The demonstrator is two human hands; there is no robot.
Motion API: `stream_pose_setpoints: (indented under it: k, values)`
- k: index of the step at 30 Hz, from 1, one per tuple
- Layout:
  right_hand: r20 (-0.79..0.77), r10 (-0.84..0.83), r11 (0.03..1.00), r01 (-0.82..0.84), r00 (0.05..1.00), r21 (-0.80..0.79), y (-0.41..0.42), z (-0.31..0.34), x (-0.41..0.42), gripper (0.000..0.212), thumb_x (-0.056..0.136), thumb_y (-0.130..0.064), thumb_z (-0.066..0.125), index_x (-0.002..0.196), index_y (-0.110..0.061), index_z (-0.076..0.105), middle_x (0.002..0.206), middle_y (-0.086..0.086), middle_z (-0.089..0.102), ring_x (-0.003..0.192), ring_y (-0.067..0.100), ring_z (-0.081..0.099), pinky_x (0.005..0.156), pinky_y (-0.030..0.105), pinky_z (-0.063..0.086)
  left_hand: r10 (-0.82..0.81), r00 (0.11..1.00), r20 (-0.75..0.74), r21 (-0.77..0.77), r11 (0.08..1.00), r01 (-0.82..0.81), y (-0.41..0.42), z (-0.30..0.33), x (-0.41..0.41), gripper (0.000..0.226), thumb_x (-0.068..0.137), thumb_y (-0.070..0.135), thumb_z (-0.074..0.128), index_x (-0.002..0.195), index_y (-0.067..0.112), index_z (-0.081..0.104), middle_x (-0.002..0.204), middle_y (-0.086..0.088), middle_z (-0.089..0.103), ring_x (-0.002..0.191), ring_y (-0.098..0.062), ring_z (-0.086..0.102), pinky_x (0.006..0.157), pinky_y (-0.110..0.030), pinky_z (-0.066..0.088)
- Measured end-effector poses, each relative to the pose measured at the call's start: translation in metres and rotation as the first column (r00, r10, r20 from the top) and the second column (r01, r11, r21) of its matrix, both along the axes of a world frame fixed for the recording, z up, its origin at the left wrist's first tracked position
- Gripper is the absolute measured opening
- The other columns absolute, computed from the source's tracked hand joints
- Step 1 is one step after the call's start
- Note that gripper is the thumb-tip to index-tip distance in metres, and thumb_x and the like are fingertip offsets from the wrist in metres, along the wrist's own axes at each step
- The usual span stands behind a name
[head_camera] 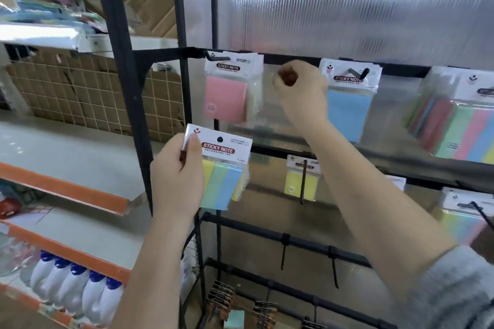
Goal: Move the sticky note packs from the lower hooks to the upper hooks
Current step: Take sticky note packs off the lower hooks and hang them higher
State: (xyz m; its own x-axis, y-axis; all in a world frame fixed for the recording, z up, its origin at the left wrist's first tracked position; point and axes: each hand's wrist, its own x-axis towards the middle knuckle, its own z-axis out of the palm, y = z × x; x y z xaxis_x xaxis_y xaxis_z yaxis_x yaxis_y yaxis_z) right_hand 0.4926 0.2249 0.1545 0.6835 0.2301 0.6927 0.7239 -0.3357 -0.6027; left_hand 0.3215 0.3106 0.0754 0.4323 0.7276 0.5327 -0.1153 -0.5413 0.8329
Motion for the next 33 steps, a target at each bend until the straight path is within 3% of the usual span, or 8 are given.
stream_pose_setpoints:
  k: [5, 11, 15, 20, 24, 29, 31, 33]
  values:
    - [-0.097, 0.018, 0.999, -0.021, 0.995, -0.037, -0.077, -0.027, -0.004, 0.008, 0.091, -0.02, 0.06, 0.09, -0.019, 0.067, 0.074, -0.014, 0.062, 0.067, -0.003, 0.056, 0.059, 0.003, 0.039, -0.086, 0.994, 0.061, 0.062, 0.995, 0.083, -0.02, 0.007, 0.023, 0.03, 0.101, 0.027, 0.038, 0.083, 0.013, 0.056, 0.076, 0.018, 0.056, 0.067, 0.013, 0.054, 0.055, -0.006, 0.04]
    - [-0.195, -0.147, 0.988, 0.153, 0.97, 0.015, -0.17, -0.069, -0.004, 0.012, 0.092, -0.022, 0.06, 0.084, -0.023, 0.069, 0.07, -0.015, 0.067, 0.066, -0.002, 0.061, 0.057, 0.006, 0.043, -0.213, 0.96, 0.179, 0.133, 0.973, 0.191, -0.057, 0.016, 0.063, 0.042, 0.095, 0.031, 0.04, 0.068, -0.001, 0.044, 0.06, -0.004, 0.045, 0.054, -0.006, 0.036, 0.052, -0.018, 0.028]
    - [-0.256, -0.266, 0.961, 0.275, 0.929, 0.001, -0.225, -0.09, 0.002, 0.017, 0.092, -0.019, 0.059, 0.076, -0.021, 0.066, 0.065, -0.011, 0.064, 0.064, 0.003, 0.059, 0.056, 0.006, 0.041, -0.315, 0.923, 0.22, 0.159, 0.945, 0.284, -0.098, 0.026, 0.083, 0.044, 0.1, 0.02, 0.044, 0.059, 0.01, 0.031, 0.057, 0.003, 0.033, 0.05, -0.002, 0.034, 0.05, -0.014, 0.029]
    - [-0.326, -0.414, 0.909, 0.402, 0.85, -0.108, -0.285, -0.118, 0.014, 0.013, 0.092, -0.023, 0.058, 0.083, -0.021, 0.066, 0.071, -0.013, 0.065, 0.075, 0.01, 0.064, 0.063, 0.019, 0.044, -0.438, 0.876, 0.203, 0.232, 0.891, 0.391, -0.147, 0.036, 0.107, 0.042, 0.098, 0.031, 0.048, 0.059, 0.02, 0.034, 0.05, 0.01, 0.034, 0.049, -0.002, 0.034, 0.048, -0.014, 0.029]
    - [-0.37, -0.461, 0.884, 0.453, 0.806, -0.115, -0.322, -0.136, 0.024, 0.011, 0.091, -0.024, 0.059, 0.084, -0.023, 0.067, 0.074, -0.011, 0.067, 0.078, 0.012, 0.066, 0.065, 0.022, 0.046, -0.53, 0.818, 0.225, 0.213, 0.845, 0.49, -0.188, 0.049, 0.125, 0.045, 0.088, 0.054, 0.052, 0.061, 0.02, 0.041, 0.051, 0.012, 0.041, 0.049, -0.017, 0.039, 0.046, -0.035, 0.037]
    - [-0.38, -0.475, 0.878, 0.454, 0.794, -0.151, -0.349, -0.14, 0.031, 0.013, 0.091, -0.022, 0.059, 0.082, -0.022, 0.068, 0.07, -0.013, 0.065, 0.064, 0.002, 0.058, 0.05, 0.008, 0.037, -0.551, 0.786, 0.28, 0.264, 0.832, 0.489, -0.23, 0.063, 0.146, 0.04, 0.091, 0.038, 0.058, 0.059, 0.024, 0.038, 0.047, 0.014, 0.039, 0.047, -0.011, 0.038, 0.044, -0.027, 0.034]
    - [-0.383, -0.463, 0.885, 0.441, 0.799, -0.151, -0.354, -0.139, 0.034, 0.012, 0.091, -0.023, 0.058, 0.083, -0.022, 0.067, 0.07, -0.014, 0.064, 0.063, 0.003, 0.057, 0.048, 0.007, 0.039, -0.543, 0.781, 0.308, 0.272, 0.837, 0.475, -0.243, 0.064, 0.153, 0.044, 0.093, 0.028, 0.057, 0.057, 0.025, 0.033, 0.045, 0.016, 0.04, 0.045, -0.001, 0.035, 0.045, -0.013, 0.028]
    - [-0.397, -0.444, 0.894, 0.426, 0.803, -0.137, -0.357, -0.137, 0.036, 0.012, 0.092, -0.025, 0.058, 0.086, -0.022, 0.068, 0.071, -0.014, 0.064, 0.065, 0.005, 0.059, 0.055, 0.014, 0.044, -0.531, 0.781, 0.328, 0.256, 0.846, 0.468, -0.251, 0.065, 0.159, 0.042, 0.094, 0.025, 0.056, 0.058, 0.025, 0.035, 0.046, 0.014, 0.039, 0.047, 0.001, 0.035, 0.047, -0.011, 0.028]
